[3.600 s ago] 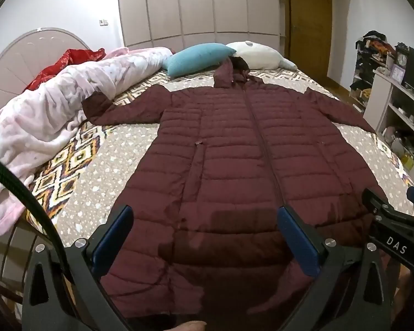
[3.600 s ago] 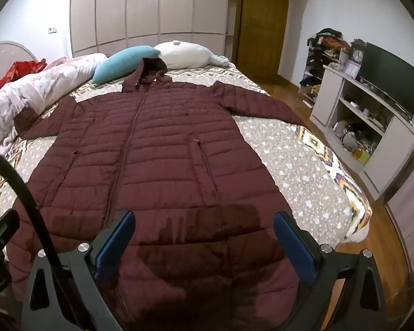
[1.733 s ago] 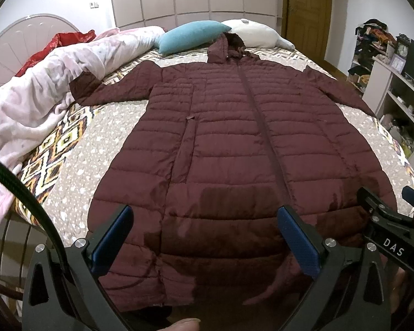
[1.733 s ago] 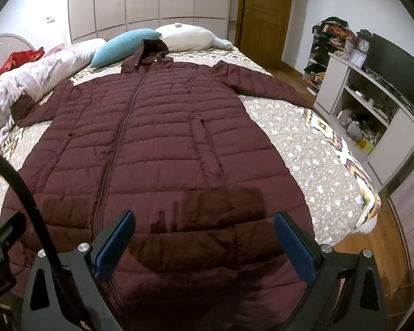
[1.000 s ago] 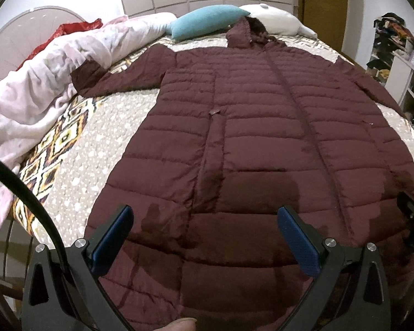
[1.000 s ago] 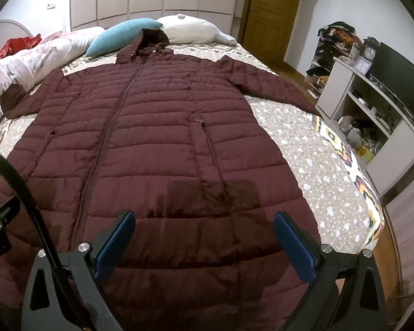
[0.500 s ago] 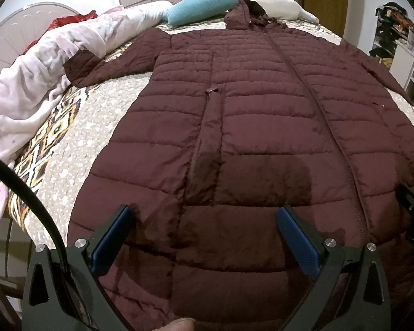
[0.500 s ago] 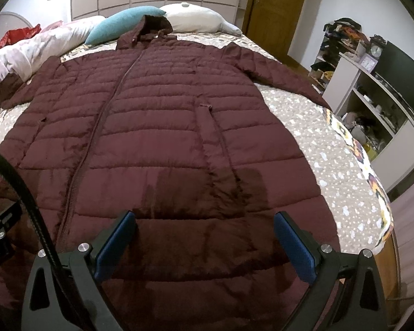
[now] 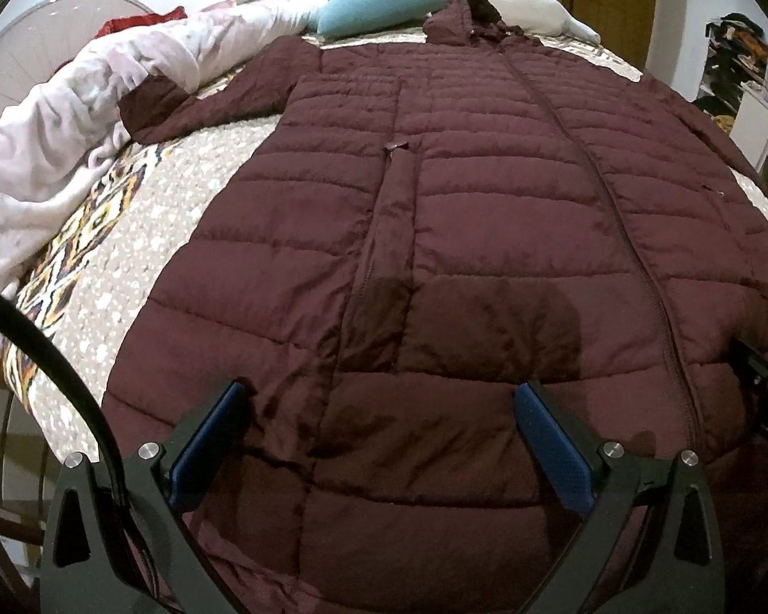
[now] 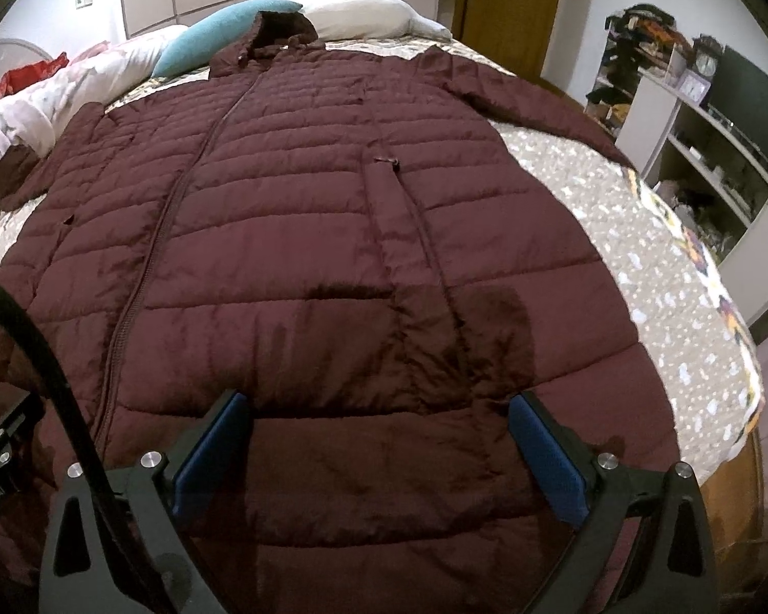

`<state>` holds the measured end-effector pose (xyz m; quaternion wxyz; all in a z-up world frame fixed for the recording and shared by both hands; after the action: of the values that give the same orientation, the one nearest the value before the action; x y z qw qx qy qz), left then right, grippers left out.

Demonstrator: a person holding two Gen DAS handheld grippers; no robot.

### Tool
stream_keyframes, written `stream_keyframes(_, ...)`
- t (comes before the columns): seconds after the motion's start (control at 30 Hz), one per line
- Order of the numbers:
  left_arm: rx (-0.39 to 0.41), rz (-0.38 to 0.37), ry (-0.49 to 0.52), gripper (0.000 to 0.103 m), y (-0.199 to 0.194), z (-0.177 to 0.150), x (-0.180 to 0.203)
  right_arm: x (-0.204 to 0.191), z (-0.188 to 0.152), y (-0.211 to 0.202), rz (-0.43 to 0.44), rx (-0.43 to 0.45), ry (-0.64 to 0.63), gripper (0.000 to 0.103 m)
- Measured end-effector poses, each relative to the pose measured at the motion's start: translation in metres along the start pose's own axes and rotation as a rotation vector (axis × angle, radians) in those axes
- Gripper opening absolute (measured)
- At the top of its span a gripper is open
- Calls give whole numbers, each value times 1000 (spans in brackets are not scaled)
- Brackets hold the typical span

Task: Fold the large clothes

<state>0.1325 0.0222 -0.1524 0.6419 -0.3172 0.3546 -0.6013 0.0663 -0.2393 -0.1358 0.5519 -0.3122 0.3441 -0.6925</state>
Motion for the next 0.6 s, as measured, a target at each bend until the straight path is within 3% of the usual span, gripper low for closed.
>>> stream_keyframes(0.37, 0, -12, 18, 103, -11, 3, -2, 3, -5, 4, 76, 36, 49, 103)
stream_keyframes(0.53, 59, -17, 0, 103, -40, 8, -8, 4, -4, 2, 99, 37, 38, 103)
stream_keyframes(0.6, 105, -15, -4, 103, -59, 14, -14, 8, -1, -2, 122, 22, 51, 98)
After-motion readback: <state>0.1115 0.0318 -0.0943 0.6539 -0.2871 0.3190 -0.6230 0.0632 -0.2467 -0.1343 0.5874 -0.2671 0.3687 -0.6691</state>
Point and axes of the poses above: each gripper's, at about its wrist camera, not at the fingertips, and y roughly the way its jaws point, x to its right, z to its top, the point moved 4 cm from there along y, roughly the way its jaws point, and after that the axes turned 3 degrees about -y, right-handed, at the moved point
